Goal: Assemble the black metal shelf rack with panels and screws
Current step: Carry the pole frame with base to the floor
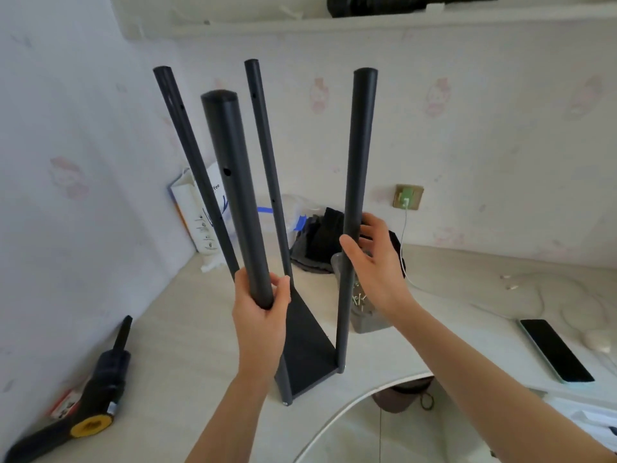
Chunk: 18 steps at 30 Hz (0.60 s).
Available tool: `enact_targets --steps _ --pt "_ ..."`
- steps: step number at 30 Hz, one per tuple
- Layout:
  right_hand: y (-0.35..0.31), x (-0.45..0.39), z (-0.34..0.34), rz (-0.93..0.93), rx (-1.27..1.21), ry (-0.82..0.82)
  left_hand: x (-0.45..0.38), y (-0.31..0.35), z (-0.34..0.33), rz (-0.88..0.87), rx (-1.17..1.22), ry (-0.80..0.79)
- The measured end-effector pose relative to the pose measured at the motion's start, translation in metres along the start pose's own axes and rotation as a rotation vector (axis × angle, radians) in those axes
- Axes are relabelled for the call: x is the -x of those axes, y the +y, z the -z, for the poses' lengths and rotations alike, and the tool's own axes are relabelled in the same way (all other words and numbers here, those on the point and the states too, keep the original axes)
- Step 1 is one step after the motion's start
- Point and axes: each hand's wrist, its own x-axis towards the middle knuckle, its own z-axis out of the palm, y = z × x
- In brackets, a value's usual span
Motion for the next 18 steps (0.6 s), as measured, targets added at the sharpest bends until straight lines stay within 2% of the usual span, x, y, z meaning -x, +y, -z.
enact_targets --steps 9,18 --pt "-0.005 -0.038 -0.012 0.083 -0.127 -0.087 -0.026 -0.020 -0.016 0.163 -0.040 0.040" --pt "0.003 -0.046 -0.009 0.075 -0.186 -0.075 -0.040 -0.024 -0.025 0.130 -0.141 0.088"
